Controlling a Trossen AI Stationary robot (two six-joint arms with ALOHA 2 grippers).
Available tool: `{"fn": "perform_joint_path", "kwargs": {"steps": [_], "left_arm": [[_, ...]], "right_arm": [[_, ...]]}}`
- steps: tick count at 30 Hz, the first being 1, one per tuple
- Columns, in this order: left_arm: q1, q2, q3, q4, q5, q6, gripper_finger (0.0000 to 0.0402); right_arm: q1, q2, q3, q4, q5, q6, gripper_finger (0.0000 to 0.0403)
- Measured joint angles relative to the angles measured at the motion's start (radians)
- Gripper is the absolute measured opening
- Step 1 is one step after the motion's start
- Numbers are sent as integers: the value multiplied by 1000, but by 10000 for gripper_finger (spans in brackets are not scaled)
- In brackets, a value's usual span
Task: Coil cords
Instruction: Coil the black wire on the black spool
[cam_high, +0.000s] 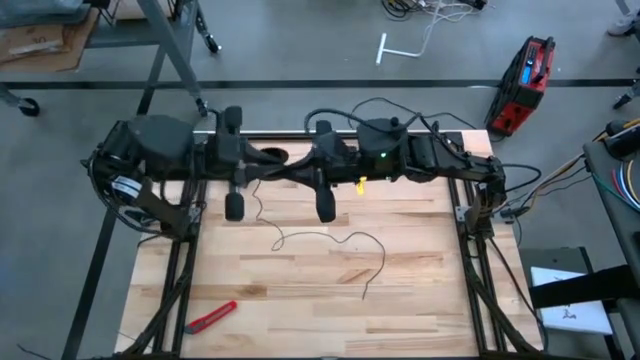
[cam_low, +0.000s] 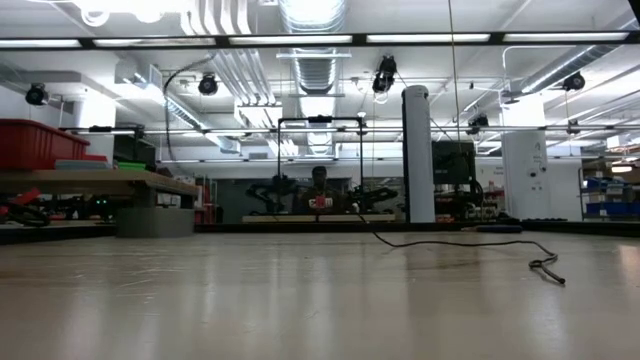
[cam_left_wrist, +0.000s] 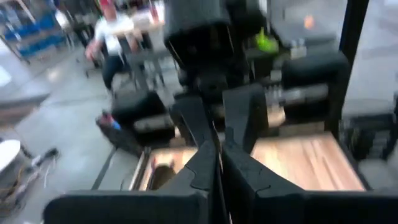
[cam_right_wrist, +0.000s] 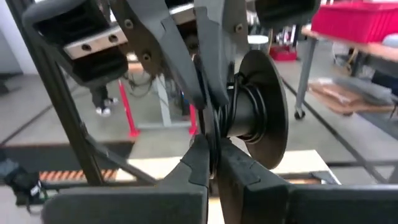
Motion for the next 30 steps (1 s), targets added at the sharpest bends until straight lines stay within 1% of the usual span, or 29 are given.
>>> {"fn": "perform_joint_path", "kwargs": {"steps": [4, 9, 13, 17, 19, 21, 23, 26, 28, 30], "left_arm": [[-3, -47, -1, 169, 12, 47, 37], [-3, -111, 1, 392, 8, 104, 54], [-3, -136, 0, 522, 8, 139, 59], [-3, -152, 1, 568, 9, 184, 61], [-3, -145, 1, 581, 39, 201, 61], [-3, -129, 1, 605, 90, 220, 61], [-3, -106, 1, 638, 125, 241, 62], [-3, -70, -2, 665, 138, 277, 67], [-3, -56, -1, 671, 130, 306, 69], [-3, -42, 1, 693, 87, 339, 71]], "right_arm": [[0, -2, -7, 134, -7, -33, 3], [-13, 0, -25, 430, -54, -88, 2], [-40, -1, -30, 642, -167, -79, 1], [-68, -1, -54, 928, -324, -28, 1], [-94, -1, -66, 1081, -409, 56, 0], [-129, -1, -81, 1198, -449, 172, 0], [-159, -1, -98, 1282, -452, 295, 0], [-188, 2, -111, 1390, -450, 486, 0], [-200, 1, -116, 1409, -433, 602, 0], [-209, 0, -116, 1409, -404, 713, 0]]}}
